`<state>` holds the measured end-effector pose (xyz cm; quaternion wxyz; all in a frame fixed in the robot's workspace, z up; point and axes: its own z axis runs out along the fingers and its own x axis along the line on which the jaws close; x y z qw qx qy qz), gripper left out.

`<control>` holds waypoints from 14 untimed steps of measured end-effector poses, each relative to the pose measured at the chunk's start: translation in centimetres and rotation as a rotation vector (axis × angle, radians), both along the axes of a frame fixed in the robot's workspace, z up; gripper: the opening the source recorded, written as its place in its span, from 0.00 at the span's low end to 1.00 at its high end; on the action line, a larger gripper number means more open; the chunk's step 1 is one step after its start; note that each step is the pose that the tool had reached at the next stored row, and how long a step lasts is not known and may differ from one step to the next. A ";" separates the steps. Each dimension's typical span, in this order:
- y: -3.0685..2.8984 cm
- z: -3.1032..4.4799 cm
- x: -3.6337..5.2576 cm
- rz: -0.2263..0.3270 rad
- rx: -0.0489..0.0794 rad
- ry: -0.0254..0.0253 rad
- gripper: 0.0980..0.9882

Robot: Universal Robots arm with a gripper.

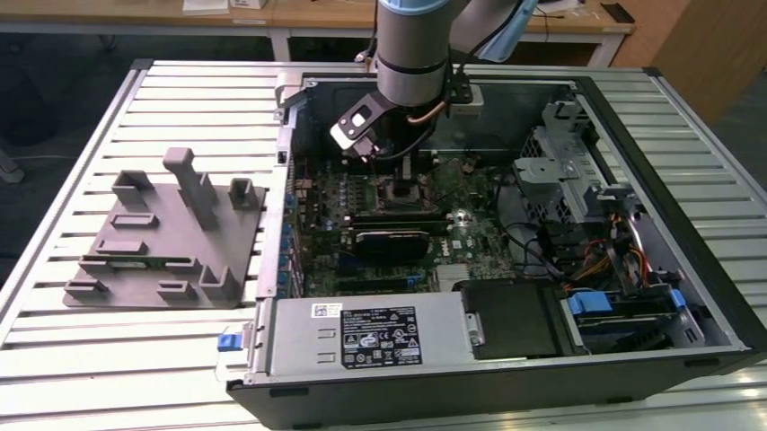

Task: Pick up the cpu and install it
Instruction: 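Place the cpu into insertion slot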

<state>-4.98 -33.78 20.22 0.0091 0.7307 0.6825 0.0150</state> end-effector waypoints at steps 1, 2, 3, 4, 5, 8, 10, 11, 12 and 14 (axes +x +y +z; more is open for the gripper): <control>0.00 0.00 0.00 0.000 0.000 0.0000 0.15; 0.00 0.00 0.00 0.000 0.000 0.0000 0.08; 0.00 0.00 0.00 0.000 0.000 0.0000 0.08; 0.00 0.01 0.00 0.000 0.000 0.0000 0.02; 0.00 0.01 0.00 0.000 0.000 0.0000 0.02; 0.00 0.01 0.00 0.000 0.000 -0.0002 0.01; -0.01 0.00 0.00 0.000 0.000 -0.0045 0.01; -0.02 -0.02 0.00 0.000 0.000 -0.0062 0.01; -0.03 -0.04 0.00 0.000 0.000 -0.0066 0.01; -0.04 -0.09 0.00 0.000 0.000 -0.0072 0.01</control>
